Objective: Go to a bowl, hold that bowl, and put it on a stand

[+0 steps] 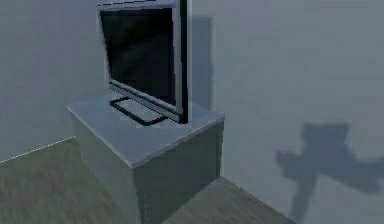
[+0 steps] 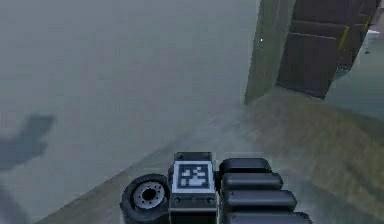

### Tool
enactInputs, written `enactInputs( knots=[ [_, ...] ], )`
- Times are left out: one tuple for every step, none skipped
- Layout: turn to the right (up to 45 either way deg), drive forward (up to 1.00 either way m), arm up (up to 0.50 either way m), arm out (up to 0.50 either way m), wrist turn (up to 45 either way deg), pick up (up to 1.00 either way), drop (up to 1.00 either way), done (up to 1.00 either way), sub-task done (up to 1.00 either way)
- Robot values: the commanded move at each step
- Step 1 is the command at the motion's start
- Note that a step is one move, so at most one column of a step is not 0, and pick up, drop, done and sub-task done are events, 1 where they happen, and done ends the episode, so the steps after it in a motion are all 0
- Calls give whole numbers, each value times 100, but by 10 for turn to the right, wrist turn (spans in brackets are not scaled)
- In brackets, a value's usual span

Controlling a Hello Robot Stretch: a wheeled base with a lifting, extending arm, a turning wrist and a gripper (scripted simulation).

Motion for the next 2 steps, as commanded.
enactInputs(
  knots=[
    [0, 60, 0, 0, 0, 0, 0, 0, 0],
    [-450, 0, 0, 0, 0, 0, 0, 0, 0]
  ],
)
